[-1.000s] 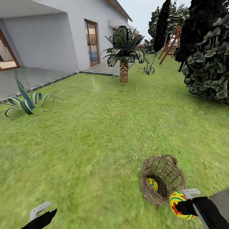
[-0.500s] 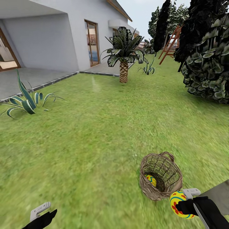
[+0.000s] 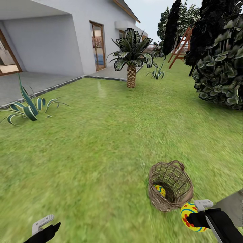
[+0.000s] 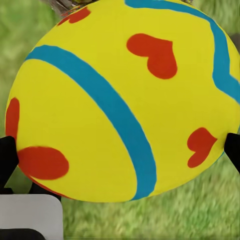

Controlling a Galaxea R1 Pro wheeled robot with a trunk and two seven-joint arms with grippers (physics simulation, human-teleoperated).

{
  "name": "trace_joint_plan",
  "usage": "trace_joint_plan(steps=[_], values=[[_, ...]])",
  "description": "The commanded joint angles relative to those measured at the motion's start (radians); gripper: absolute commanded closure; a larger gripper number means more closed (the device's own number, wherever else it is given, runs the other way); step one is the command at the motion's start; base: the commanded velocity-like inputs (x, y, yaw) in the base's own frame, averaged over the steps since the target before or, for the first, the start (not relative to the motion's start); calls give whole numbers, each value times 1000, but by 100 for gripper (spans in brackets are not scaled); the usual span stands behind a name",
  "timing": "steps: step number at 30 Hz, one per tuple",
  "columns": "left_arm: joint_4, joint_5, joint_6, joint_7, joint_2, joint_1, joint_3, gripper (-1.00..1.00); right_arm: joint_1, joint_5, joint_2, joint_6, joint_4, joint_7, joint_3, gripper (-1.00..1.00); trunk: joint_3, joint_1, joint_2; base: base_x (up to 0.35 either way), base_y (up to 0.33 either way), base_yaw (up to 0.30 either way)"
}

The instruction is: Take the three Easter eggs out of the wicker basket on the lawn in the garden, then place them on the lawn next to a single tree (choose any tree) so that all three eggs are next to the same tree and none are left in the basket.

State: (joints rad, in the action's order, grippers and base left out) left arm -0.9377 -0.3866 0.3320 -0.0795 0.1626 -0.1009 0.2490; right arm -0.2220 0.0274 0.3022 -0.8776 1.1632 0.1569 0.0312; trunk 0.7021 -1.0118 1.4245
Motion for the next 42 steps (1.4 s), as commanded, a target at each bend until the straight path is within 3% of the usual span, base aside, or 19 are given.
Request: trace_joint_plan(steps=[1, 12, 26, 42], values=[[0, -6, 7, -3, -1, 0, 3, -100, 0, 3, 0, -4, 1, 4, 1, 100, 1, 0, 1, -191, -34, 0], [2, -6, 7, -5, 0, -1, 4, -100, 0, 3, 0, -4, 1, 4, 1, 100, 1, 0, 1, -18, -1, 0], [3, -6, 7, -4, 0, 0, 3, -100, 0, 3, 0, -4, 1, 4, 1, 100, 1, 0, 1, -128, 136, 0], [1, -8, 7, -5, 0, 0, 4, -100, 0, 3, 0, -4, 0, 4, 1, 100, 51, -61, 113, 0, 0, 0]])
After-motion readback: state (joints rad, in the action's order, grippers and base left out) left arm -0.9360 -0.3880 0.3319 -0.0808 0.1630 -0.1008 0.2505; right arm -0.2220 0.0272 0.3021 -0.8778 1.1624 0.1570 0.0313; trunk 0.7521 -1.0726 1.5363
